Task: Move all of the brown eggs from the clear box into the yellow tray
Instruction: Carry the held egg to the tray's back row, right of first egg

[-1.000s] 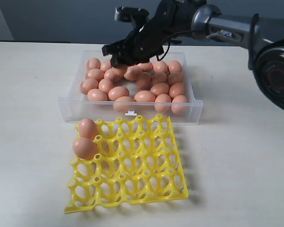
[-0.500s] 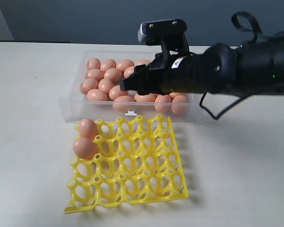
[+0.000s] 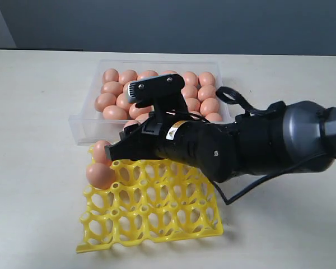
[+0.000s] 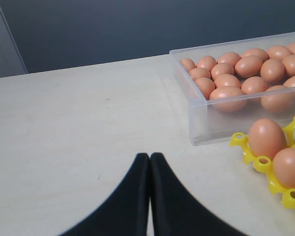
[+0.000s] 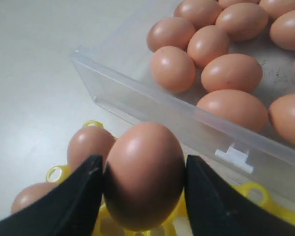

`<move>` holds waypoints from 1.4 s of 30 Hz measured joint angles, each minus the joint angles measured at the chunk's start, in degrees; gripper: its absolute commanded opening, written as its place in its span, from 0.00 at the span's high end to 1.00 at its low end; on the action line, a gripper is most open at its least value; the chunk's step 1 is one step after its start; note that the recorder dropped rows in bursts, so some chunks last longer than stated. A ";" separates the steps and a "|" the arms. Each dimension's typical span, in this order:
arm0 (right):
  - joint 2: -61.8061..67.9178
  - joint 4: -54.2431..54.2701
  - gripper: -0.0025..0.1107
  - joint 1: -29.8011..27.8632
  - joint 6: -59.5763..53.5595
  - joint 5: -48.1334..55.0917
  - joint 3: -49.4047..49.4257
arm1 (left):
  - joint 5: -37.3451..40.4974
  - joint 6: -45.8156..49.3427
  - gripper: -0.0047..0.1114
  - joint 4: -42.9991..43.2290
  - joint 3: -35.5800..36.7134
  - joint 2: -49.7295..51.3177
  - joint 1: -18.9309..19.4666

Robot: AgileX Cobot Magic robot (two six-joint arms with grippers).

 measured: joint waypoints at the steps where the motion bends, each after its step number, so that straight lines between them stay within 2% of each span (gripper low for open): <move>1: 0.53 0.00 0.98 0.00 0.72 -0.91 0.00 | 0.00 0.00 0.96 0.00 0.00 0.00 0.00; 18: 7.51 -14.51 0.98 0.12 18.97 -8.15 0.00 | 0.00 0.00 0.96 0.00 0.00 0.00 0.00; 24: 7.51 -15.58 0.98 0.12 20.11 -12.57 0.00 | 0.00 0.00 0.96 0.00 0.00 0.00 0.00; 31: 7.51 -17.66 0.98 0.12 20.95 -10.05 -0.10 | 0.00 0.00 0.96 0.00 0.00 0.00 0.00; 38: 7.51 -18.05 0.74 0.12 21.17 -7.45 -0.10 | 0.00 0.00 0.96 0.00 0.00 0.00 0.00; 42: 7.51 -18.05 0.66 0.12 21.41 -7.06 -0.10 | 0.00 0.00 0.96 0.00 0.00 0.00 0.00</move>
